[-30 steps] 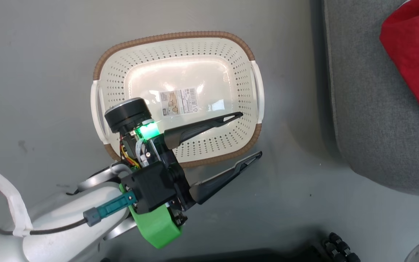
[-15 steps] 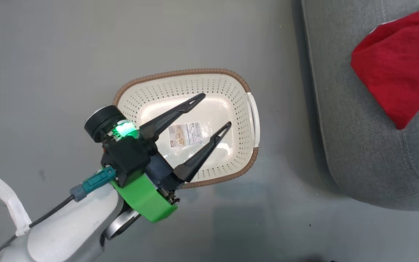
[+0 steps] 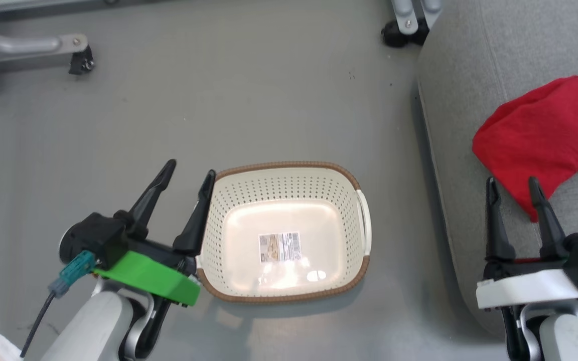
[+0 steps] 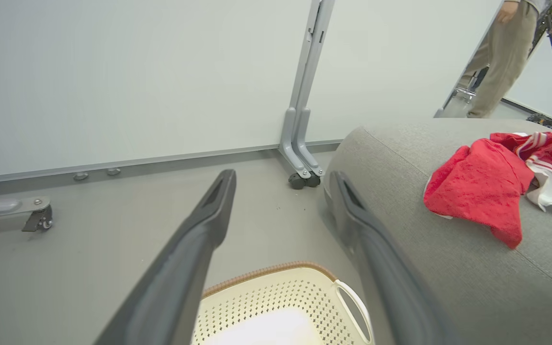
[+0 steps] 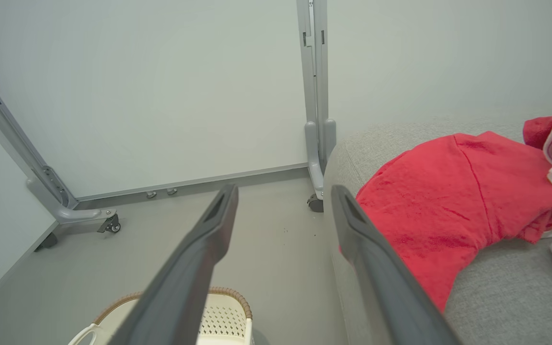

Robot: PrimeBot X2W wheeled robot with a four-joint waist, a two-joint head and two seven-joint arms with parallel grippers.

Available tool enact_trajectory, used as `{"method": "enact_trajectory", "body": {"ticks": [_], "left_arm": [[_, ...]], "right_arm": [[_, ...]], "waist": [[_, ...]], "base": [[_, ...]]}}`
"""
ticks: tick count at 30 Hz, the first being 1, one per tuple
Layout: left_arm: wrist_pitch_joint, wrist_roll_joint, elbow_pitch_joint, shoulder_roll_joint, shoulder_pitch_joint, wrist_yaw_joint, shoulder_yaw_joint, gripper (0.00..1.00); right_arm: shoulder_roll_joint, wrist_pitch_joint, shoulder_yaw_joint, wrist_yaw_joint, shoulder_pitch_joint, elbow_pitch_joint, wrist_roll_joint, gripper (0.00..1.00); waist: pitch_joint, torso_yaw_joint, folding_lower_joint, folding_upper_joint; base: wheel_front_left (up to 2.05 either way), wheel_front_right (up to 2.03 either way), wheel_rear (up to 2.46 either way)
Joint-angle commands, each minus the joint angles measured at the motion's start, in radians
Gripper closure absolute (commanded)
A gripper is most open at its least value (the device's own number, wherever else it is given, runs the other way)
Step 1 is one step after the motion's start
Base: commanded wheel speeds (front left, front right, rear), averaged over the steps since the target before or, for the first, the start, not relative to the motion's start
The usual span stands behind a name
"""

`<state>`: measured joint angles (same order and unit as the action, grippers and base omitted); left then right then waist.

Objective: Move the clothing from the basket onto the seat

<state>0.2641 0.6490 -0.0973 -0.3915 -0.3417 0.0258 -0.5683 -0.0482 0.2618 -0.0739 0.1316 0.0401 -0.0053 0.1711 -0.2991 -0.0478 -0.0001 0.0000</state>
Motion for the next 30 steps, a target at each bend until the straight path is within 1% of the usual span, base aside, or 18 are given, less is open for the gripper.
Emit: {"method": "enact_trajectory", "body": {"ticks": [1, 3, 7, 10, 13, 19, 25, 27, 30], "left_arm": [[-0.001, -0.025, -0.004, 0.014, 0.051, -0.009, 0.047, 0.00], [-0.001, -0.051, -0.004, 0.037, 0.105, -0.015, 0.120, 0.00], [0.000, -0.125, 0.019, 0.084, 0.213, -0.009, 0.268, 0.00], [-0.001, -0.196, 0.053, 0.120, 0.292, 0.012, 0.360, 0.00], [-0.001, -0.271, 0.093, 0.158, 0.375, 0.049, 0.428, 0.00], [-0.001, -0.374, 0.147, 0.214, 0.499, 0.094, 0.490, 0.00], [-0.001, -0.422, 0.171, 0.258, 0.555, 0.105, 0.544, 0.00], [-0.001, -0.426, 0.167, 0.260, 0.567, 0.106, 0.538, 0.00], [-0.001, -0.421, 0.158, 0.247, 0.571, 0.106, 0.523, 0.00]], "right_arm": [[-0.004, 0.004, 0.016, -0.002, -0.031, 0.003, -0.015, 0.00], [-0.004, 0.004, 0.032, -0.002, -0.053, 0.005, -0.013, 0.00], [-0.003, 0.004, 0.055, -0.002, -0.101, -0.004, -0.035, 0.00], [-0.004, 0.004, 0.069, -0.002, -0.134, -0.017, -0.047, 0.00], [-0.004, 0.004, 0.071, -0.002, -0.179, -0.030, -0.038, 0.00], [-0.003, 0.004, 0.066, -0.002, -0.268, -0.053, -0.022, 0.00], [-0.004, 0.004, 0.082, -0.002, -0.310, -0.058, -0.006, 0.00], [-0.004, 0.004, 0.088, -0.002, -0.313, -0.054, -0.002, 0.00], [-0.004, 0.004, 0.093, -0.002, -0.310, -0.046, -0.001, 0.00]], "waist": [[0.134, -0.076, 0.0001, 0.0000], [0.167, -0.094, 0.0001, 0.0000], [0.225, -0.126, 0.0001, 0.0000], [0.261, -0.142, 0.0001, 0.0000], [0.301, -0.153, 0.0001, 0.0000], [0.351, -0.153, 0.0001, 0.0000], [0.367, -0.138, 0.0001, 0.0000], [0.369, -0.133, 0.0001, 0.0000], [0.368, -0.125, 0.0001, 0.0000]], "base": [[0.00, 0.00, 0.00], [0.00, 0.00, 0.00], [0.00, 0.00, 0.00], [0.00, 0.00, 0.00], [0.00, 0.00, 0.00], [0.00, 0.00, 0.00], [0.00, 0.00, 0.00], [0.00, 0.00, 0.00], [0.00, 0.00, 0.00]]}}
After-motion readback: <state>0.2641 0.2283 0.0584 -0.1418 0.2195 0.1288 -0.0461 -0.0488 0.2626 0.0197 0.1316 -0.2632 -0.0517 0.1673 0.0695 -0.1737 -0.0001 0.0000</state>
